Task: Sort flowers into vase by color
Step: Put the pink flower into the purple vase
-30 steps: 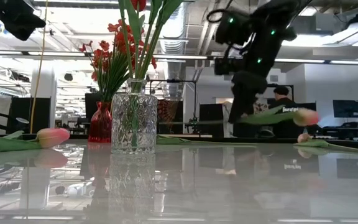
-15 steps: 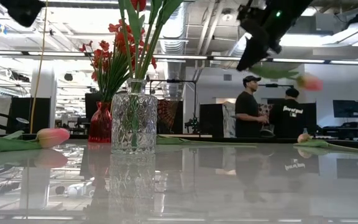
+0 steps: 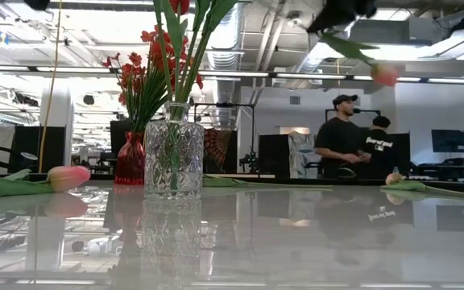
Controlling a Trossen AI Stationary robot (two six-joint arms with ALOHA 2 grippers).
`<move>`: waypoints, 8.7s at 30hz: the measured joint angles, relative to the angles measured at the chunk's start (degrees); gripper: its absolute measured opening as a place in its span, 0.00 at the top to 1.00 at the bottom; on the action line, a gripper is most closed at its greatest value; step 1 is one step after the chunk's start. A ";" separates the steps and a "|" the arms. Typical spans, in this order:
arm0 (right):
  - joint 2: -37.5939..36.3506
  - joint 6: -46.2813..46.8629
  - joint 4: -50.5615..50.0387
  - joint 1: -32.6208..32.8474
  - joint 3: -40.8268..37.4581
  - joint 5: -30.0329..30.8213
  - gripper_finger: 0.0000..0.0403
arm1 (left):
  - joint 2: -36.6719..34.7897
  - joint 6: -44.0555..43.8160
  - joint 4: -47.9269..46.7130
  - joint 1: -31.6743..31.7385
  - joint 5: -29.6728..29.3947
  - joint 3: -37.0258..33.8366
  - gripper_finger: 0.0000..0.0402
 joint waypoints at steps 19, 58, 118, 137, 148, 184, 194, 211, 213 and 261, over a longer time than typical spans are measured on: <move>10.06 -66.35 33.99 -0.31 0.11 1.33 0.95 | 0.62 -11.68 7.48 0.02 -8.00 10.29 0.65; 21.75 -95.65 41.80 -2.60 10.91 -0.26 0.95 | 19.05 -3.88 19.25 46.20 37.76 8.20 0.65; 21.70 -119.44 44.54 -6.39 10.86 -22.18 0.95 | 54.38 -5.17 14.90 65.37 69.10 32.46 0.65; 21.70 -118.19 44.80 -6.04 10.86 -23.27 0.90 | 54.38 -3.87 14.26 65.40 68.48 32.44 0.99; 21.70 -110.33 44.93 -6.04 10.86 -26.96 0.67 | 54.40 -3.74 16.01 65.37 67.39 32.39 1.00; 2.69 -30.59 8.36 -6.20 10.84 -16.74 0.41 | 11.57 7.40 41.07 50.21 67.63 11.79 1.00; 7.31 -24.35 7.37 -4.81 10.84 -16.75 0.41 | 2.44 0.14 56.61 48.57 73.53 -3.35 1.00; 11.25 -21.61 6.72 -5.38 10.88 -16.86 0.41 | 3.39 -2.27 83.37 33.62 73.15 -23.21 1.00; 11.21 -21.60 6.72 -5.63 10.88 -16.85 0.41 | 4.43 -0.13 83.43 30.96 71.89 -24.14 1.00; 11.98 -18.17 4.01 -5.70 10.88 -20.17 0.53 | -12.80 11.29 68.66 21.51 61.64 -40.32 1.00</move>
